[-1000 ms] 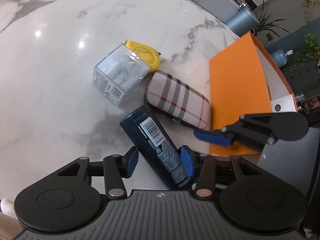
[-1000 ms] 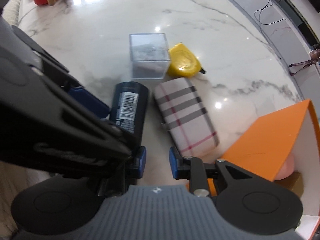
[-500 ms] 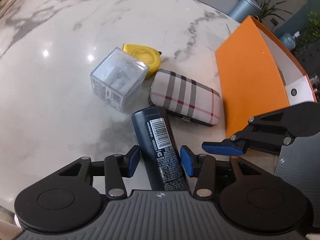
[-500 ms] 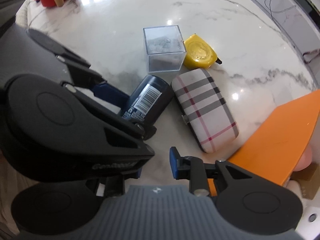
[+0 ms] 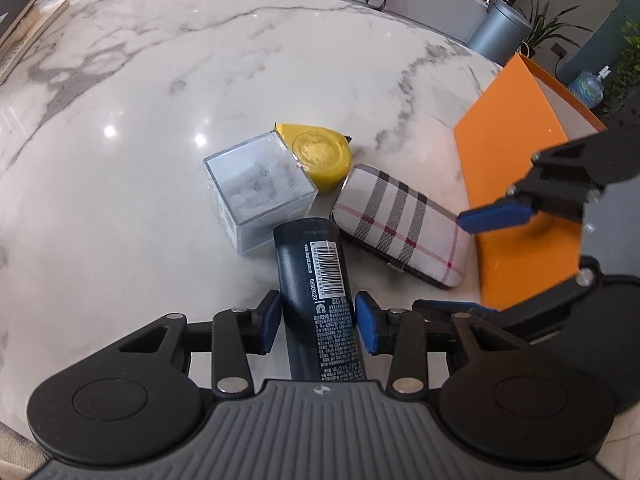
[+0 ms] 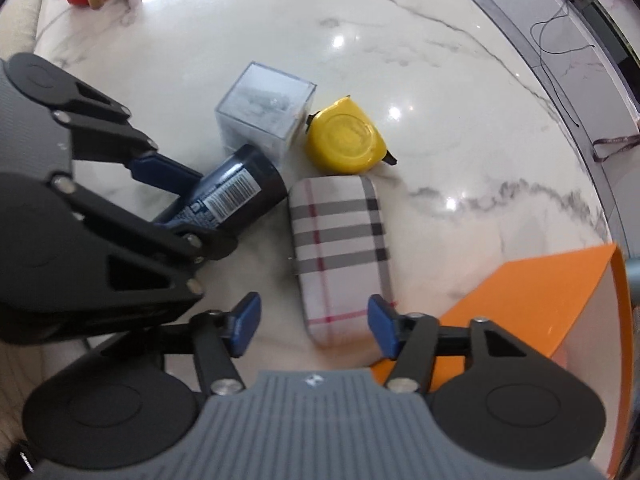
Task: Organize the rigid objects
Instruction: 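Grasp the dark blue spray can with the left tool while the right tool grasps the plaid case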
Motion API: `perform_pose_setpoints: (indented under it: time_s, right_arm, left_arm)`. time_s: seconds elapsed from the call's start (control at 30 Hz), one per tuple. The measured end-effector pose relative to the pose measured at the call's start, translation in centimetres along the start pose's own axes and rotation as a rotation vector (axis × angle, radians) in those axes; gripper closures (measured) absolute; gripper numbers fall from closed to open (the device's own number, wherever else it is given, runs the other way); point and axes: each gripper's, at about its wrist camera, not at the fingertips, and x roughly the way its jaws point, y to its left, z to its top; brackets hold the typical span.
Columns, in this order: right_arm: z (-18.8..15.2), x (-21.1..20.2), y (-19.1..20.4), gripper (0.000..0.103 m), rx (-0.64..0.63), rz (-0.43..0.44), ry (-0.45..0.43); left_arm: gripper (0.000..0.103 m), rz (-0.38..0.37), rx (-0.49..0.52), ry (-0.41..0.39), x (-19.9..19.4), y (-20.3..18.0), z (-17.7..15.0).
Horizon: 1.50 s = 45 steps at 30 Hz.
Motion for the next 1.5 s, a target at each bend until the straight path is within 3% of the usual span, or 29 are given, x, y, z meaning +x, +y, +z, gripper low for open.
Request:
perform_pose_setpoints:
  time_s: [0.43,0.77,0.93,1.23,1.5]
  right_arm:
    - [1.7,2.9,-2.2,0.028,-0.067,0.062,0.082]
    - [3.6,4.6,-2.5,0.026,-0.062,0.073,0.163]
    - [3.7,5.0,-3.0,0.036,0.028,0.094,0.166]
    - [1.2,4.1,-0.4,0.038,0.179,0.113,0.111]
    - [-2.3,2.8,2.3,0.038,0.347,0.162,0.017]
  left_arm:
    - [0.058,-0.040,-0.035,-0.002,0.2,0.7,0.2]
    - [0.058,-0.057,-0.075,0.005,0.1,1.6,0.2]
    - [0.058,-0.052,-0.102,0.002,0.0,2.1,0.2]
    - [0.058,-0.008,-0.113,-0.009,-0.5,2.4,-0.2]
    - [0.058,0.031,-0.018,0.017,-0.9,1.1,-1.0]
